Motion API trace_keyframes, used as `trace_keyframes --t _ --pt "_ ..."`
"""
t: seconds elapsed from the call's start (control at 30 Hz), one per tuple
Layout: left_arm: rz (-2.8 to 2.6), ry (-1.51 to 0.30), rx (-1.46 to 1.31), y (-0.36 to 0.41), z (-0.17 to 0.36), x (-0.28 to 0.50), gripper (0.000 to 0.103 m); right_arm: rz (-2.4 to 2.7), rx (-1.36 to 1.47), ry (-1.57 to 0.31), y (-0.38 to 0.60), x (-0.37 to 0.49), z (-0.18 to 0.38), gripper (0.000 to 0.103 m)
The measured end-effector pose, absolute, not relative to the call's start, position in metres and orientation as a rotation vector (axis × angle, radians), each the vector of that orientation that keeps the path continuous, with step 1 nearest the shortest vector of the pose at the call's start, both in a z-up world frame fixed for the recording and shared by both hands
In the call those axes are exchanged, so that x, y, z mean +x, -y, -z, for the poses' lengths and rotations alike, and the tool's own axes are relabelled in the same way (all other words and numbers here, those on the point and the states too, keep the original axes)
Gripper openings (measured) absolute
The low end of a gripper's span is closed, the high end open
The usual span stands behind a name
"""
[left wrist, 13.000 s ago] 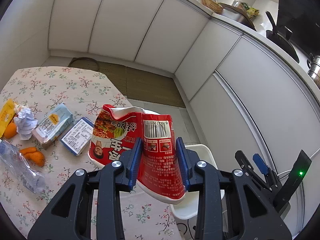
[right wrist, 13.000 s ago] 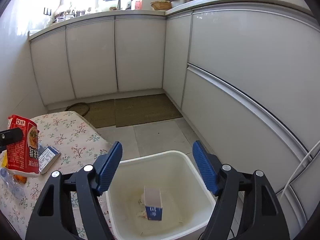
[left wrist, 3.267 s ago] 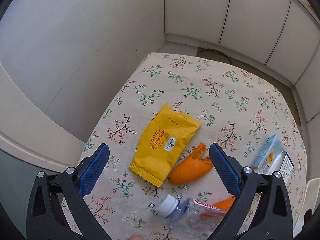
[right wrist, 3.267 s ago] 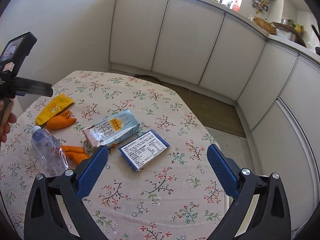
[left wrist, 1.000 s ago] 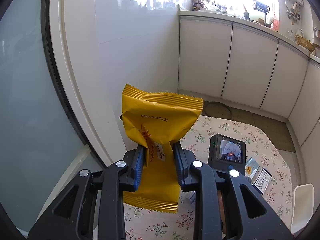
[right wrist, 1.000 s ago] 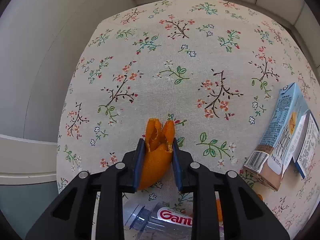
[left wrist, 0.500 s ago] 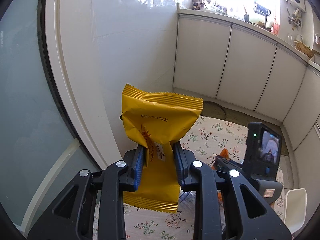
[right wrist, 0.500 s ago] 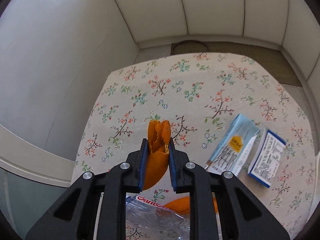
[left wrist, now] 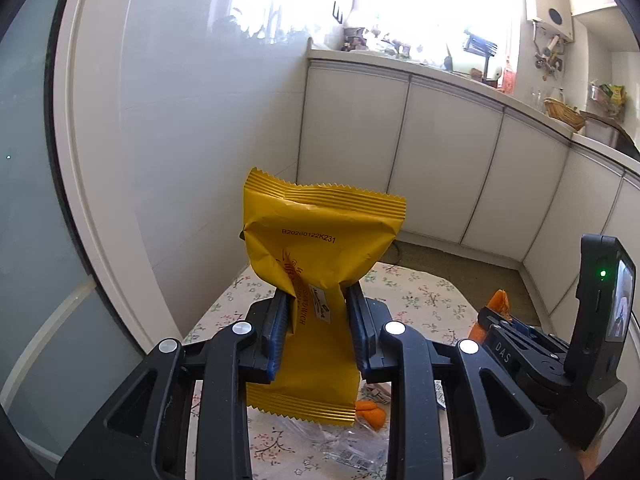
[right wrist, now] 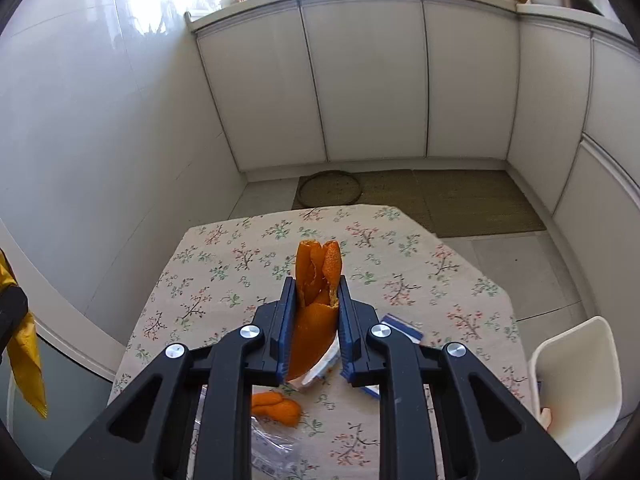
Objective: Collect trash
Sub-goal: 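Carry the packet and orange peel over the bin and release both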
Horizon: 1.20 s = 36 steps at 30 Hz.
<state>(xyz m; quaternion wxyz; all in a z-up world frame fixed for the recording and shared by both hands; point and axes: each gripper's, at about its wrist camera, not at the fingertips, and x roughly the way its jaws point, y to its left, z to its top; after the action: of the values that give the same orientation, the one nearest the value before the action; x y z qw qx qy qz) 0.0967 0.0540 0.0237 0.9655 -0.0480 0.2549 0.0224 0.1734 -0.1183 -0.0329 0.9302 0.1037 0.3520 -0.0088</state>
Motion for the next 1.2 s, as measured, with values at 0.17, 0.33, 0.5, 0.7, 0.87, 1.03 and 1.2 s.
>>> trace_keyframes --t 0.17,0.33,0.5,0.7,0.87,1.03,1.2 --pt "0.028 -0.479 -0.062 -0.018 -0.024 0.085 0.027 0.065 0.175 -0.656 0.155 0.142 0.017 0.019" --pt "0.117 -0.471 -0.034 0.016 -0.023 0.074 0.027 0.111 0.176 -0.613 0.198 0.11 0.008 0.02" --pt "0.192 -0.471 -0.007 0.049 -0.021 0.056 0.027 0.16 0.184 -0.586 0.243 0.077 0.006 0.02" --pt "0.283 -0.483 0.042 0.1 -0.009 0.036 0.027 0.253 0.194 -0.563 0.3 0.039 0.012 0.02" --pt "0.371 -0.522 0.038 0.151 0.0 0.028 0.028 0.356 0.239 -0.565 0.355 0.012 0.027 0.02" --pt "0.457 -0.55 0.052 0.198 0.008 0.017 0.028 0.446 0.315 -0.585 0.409 -0.008 0.043 0.021" --pt "0.544 -0.607 0.033 0.241 0.019 0.02 0.028 0.479 0.379 -0.651 0.446 -0.019 0.065 0.025"
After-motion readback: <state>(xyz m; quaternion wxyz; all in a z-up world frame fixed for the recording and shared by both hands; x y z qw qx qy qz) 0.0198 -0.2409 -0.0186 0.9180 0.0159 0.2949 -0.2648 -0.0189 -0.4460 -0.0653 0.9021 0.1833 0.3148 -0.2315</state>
